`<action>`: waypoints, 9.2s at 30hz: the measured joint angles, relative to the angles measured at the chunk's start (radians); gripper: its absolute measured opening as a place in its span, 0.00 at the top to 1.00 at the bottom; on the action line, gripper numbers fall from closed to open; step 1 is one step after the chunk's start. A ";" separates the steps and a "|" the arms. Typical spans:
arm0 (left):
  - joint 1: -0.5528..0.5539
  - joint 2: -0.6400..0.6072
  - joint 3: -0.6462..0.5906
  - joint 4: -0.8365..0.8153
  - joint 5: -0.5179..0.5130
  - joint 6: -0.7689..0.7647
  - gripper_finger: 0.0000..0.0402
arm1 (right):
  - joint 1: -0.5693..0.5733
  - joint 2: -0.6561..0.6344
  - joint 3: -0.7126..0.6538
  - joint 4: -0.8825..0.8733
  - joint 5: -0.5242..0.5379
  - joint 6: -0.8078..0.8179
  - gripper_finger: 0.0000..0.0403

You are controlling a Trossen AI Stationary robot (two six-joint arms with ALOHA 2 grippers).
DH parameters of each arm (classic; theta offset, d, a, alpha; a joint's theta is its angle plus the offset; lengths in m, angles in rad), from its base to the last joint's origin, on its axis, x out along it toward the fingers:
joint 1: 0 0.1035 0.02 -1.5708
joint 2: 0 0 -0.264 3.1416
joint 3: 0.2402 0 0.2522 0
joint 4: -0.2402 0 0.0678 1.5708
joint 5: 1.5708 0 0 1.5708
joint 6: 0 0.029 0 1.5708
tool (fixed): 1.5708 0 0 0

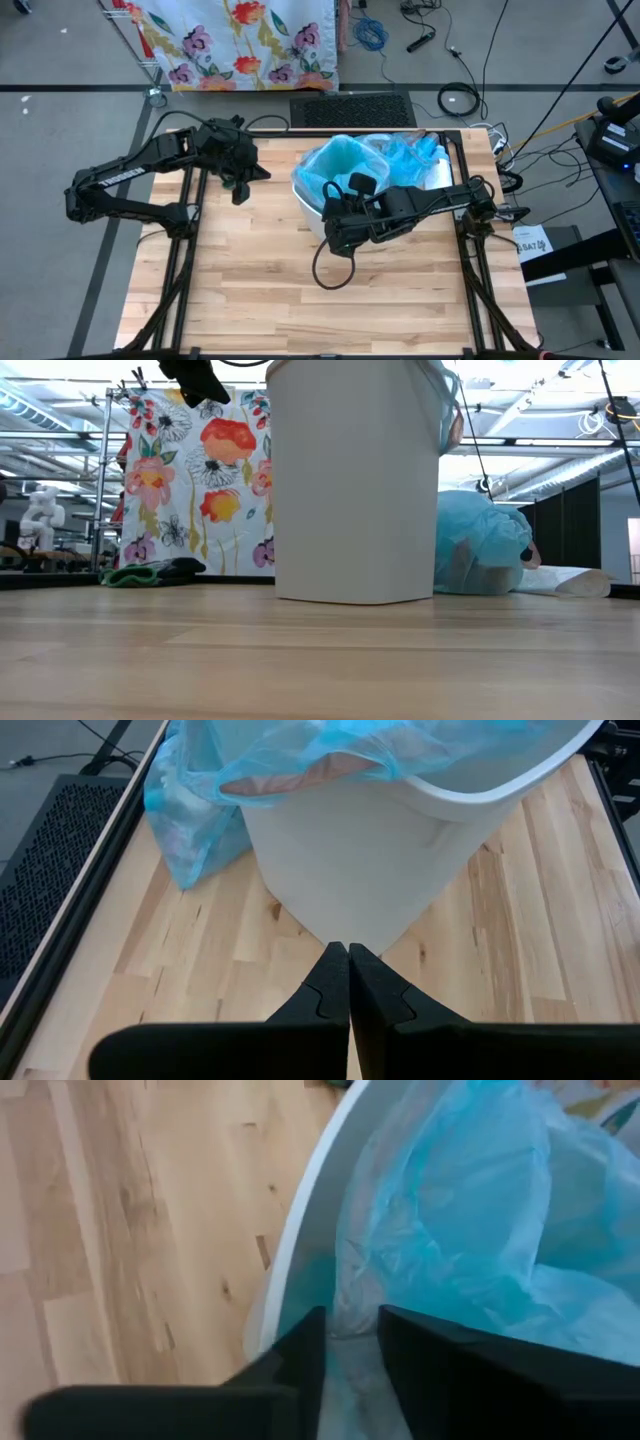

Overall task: Place trash/remove bag and relplace
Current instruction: Insert the new blue trash bag into the trash bin

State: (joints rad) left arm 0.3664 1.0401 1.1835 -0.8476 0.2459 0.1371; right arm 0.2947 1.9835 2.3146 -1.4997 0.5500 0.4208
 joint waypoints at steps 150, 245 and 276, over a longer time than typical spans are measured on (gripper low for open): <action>-0.100 0.105 0.002 0.131 0.164 -0.018 1.00 | 0.140 -0.172 -0.087 -0.070 0.299 0.721 1.00; -0.179 0.118 -0.092 0.247 0.037 -0.185 1.00 | 0.129 -0.423 -0.869 0.502 0.334 0.770 1.00; -0.133 -0.007 -0.145 0.357 -0.072 -0.183 1.00 | 0.176 -0.492 -0.869 0.524 0.343 0.790 1.00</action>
State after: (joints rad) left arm 0.2331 1.0335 1.0386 -0.4901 0.1738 -0.0456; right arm 0.4708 1.4918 1.4460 -0.9761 0.8934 1.2111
